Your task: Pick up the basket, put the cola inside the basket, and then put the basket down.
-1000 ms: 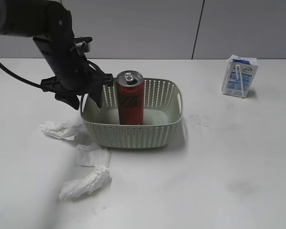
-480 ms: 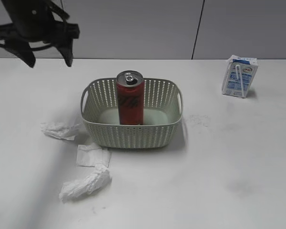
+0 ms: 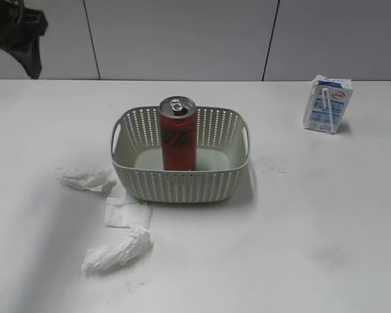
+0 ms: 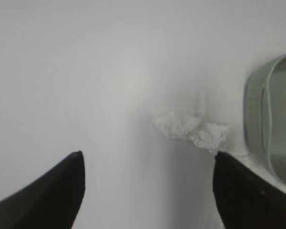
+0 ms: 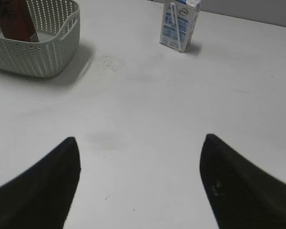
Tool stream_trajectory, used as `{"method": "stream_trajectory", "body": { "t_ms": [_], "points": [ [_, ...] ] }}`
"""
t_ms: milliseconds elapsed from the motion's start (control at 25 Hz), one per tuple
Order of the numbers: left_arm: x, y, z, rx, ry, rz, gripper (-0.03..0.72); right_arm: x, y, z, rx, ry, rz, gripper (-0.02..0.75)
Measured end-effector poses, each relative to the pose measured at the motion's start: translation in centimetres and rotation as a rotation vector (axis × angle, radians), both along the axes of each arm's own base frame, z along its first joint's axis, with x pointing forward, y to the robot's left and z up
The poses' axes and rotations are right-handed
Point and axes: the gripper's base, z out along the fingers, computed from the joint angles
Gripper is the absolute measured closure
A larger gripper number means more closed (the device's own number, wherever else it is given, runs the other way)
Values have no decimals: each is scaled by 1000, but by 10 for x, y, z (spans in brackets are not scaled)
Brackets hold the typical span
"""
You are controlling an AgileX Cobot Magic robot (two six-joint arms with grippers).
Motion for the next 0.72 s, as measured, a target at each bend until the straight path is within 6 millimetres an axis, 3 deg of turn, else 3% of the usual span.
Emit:
{"method": "stream_trajectory", "body": {
  "t_ms": [160, 440, 720],
  "points": [
    [-41, 12, -10, 20, 58, -12, 66, 0, 0, 0, 0, 0, 0, 146],
    [-130, 39, -40, 56, 149, -17, 83, 0, 0, 0, -1, 0, 0, 146],
    [-201, 60, -56, 15, 6, -18, 109, 0, 0, 0, -1, 0, 0, 146]
  ]
}}
